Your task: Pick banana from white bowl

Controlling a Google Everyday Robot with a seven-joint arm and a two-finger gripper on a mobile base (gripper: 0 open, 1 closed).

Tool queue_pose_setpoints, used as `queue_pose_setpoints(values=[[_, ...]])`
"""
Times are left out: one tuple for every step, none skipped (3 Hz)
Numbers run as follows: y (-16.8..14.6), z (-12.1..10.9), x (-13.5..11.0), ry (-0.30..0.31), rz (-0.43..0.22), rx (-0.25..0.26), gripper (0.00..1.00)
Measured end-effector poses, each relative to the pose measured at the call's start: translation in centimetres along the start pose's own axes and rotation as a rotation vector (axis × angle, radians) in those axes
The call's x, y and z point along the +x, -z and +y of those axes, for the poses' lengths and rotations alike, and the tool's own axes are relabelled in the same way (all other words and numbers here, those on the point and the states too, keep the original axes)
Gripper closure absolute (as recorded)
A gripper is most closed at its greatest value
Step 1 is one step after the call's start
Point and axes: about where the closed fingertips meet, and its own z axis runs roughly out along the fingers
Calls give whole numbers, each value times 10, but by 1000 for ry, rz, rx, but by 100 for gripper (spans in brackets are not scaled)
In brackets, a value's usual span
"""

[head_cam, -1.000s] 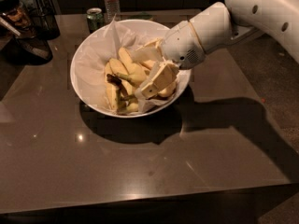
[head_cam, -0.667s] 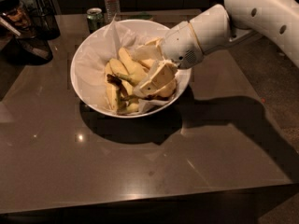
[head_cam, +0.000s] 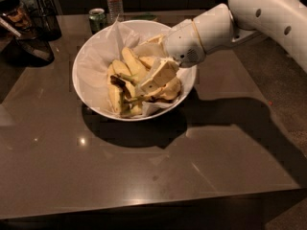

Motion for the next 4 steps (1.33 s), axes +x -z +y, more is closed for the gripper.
queue_pose_setpoints(values=[[-6,1,4,-13,-10,11,25],[-12,7,7,-30,-23,17,24],[-11,11,4,-36,-25,20,24],[-6,24,-4,-61,-22,59,24]])
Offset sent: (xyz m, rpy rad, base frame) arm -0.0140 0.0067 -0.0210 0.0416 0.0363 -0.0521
